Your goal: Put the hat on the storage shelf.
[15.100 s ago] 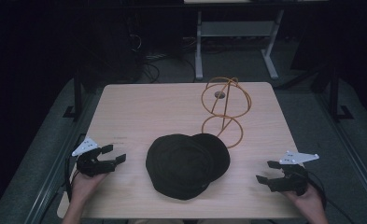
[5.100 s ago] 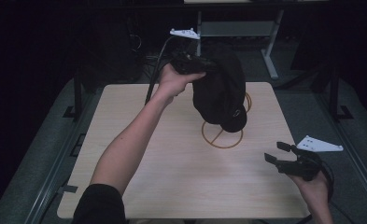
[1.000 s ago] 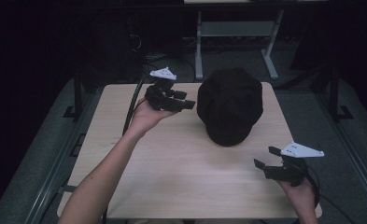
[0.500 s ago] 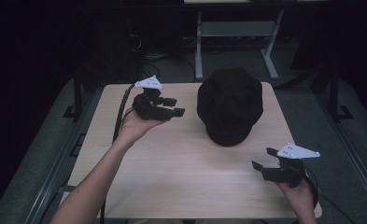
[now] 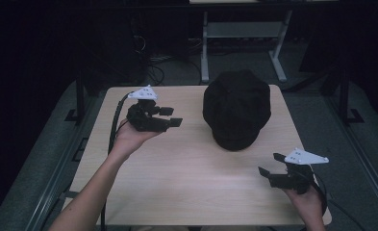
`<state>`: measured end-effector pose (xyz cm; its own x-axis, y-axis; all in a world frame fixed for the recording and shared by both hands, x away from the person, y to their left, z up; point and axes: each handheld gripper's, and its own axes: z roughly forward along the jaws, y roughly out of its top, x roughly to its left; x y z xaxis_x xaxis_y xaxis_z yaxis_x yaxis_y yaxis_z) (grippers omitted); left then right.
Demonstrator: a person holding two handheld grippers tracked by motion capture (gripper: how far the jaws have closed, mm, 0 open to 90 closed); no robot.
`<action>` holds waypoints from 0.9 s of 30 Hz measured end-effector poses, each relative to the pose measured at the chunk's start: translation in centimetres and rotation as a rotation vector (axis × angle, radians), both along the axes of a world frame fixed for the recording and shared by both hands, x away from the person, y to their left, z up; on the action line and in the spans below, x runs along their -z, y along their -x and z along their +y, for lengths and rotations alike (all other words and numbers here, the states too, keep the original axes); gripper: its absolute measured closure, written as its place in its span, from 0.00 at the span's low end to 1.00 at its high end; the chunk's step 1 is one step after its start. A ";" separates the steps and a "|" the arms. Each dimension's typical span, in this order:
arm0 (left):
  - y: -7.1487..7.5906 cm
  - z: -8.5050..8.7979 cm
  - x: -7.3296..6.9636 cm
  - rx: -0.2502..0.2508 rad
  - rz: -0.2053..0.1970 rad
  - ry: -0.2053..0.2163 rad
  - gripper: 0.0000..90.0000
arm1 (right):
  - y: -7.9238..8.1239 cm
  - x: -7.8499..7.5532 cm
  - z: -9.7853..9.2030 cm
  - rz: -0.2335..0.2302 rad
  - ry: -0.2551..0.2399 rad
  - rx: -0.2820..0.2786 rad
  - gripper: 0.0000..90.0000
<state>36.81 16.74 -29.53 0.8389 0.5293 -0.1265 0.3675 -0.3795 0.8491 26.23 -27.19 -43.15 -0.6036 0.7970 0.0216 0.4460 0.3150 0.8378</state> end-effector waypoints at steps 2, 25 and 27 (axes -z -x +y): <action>0.3 0.4 0.3 -0.001 -0.002 -0.009 0.46 | 0.0 0.0 0.1 -0.001 0.004 0.001 0.24; 2.9 3.2 3.4 -0.057 -0.006 -0.016 0.41 | -0.1 0.2 0.2 0.007 0.007 0.010 0.24; 3.1 3.3 3.8 -0.063 -0.003 -0.019 0.41 | -0.1 0.3 0.2 0.007 0.010 0.008 0.24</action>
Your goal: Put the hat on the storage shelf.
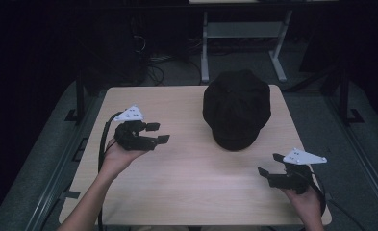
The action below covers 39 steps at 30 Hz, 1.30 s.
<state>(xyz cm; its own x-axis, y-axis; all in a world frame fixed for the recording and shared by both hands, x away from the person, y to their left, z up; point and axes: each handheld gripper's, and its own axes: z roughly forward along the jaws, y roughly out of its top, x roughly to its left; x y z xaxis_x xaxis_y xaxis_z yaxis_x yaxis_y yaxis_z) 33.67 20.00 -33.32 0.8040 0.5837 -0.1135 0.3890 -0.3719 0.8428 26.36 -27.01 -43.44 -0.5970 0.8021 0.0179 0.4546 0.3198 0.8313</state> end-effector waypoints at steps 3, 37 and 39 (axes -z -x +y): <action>0.3 0.1 0.6 -0.003 -0.004 -0.007 0.40 | 0.0 0.0 0.1 0.003 0.005 0.001 0.24; 2.8 2.8 6.7 -0.080 0.074 0.036 0.38 | 0.0 0.1 0.8 0.001 0.019 -0.010 0.24; 2.9 2.8 6.8 -0.083 0.075 0.034 0.38 | 0.1 0.1 0.8 0.004 0.019 -0.011 0.24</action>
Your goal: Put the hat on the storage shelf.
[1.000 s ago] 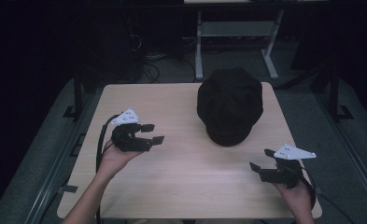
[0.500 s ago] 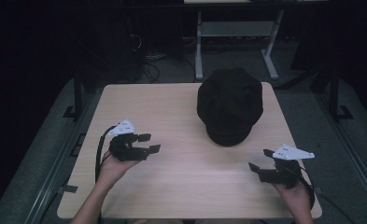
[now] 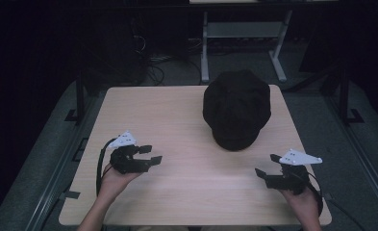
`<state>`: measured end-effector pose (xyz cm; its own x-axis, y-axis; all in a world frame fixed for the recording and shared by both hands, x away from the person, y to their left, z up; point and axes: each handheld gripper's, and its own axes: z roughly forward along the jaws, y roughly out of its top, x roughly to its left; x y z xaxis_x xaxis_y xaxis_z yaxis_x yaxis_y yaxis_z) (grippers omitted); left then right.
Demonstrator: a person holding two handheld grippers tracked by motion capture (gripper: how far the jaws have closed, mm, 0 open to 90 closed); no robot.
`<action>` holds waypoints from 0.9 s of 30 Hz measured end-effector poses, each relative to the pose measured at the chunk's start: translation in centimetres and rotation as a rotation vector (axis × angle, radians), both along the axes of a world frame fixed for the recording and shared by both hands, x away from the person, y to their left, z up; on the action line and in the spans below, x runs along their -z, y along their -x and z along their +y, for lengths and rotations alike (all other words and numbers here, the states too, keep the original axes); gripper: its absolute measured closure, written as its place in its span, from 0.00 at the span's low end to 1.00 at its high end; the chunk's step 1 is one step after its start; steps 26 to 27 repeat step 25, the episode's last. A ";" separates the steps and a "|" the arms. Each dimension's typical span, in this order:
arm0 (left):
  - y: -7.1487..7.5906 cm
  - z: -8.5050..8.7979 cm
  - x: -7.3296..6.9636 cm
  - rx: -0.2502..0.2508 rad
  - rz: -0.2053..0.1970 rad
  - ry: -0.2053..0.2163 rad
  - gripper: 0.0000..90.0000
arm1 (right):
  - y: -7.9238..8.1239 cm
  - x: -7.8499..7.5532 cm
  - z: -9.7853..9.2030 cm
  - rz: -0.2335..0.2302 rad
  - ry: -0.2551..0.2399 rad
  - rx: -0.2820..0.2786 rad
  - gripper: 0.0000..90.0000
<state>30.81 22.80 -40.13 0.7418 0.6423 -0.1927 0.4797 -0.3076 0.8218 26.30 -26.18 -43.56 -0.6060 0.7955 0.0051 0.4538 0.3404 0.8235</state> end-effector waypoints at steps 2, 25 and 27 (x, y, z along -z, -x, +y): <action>0.3 0.1 0.2 -0.004 -0.002 0.000 0.38 | 0.0 0.0 0.1 -0.002 0.006 -0.006 0.24; 2.2 0.7 2.9 -0.013 -0.037 -0.060 0.35 | -0.2 0.2 0.8 0.019 0.019 -0.067 0.24; 2.2 0.7 2.9 -0.013 -0.037 -0.060 0.35 | -0.2 0.2 0.8 0.019 0.019 -0.067 0.24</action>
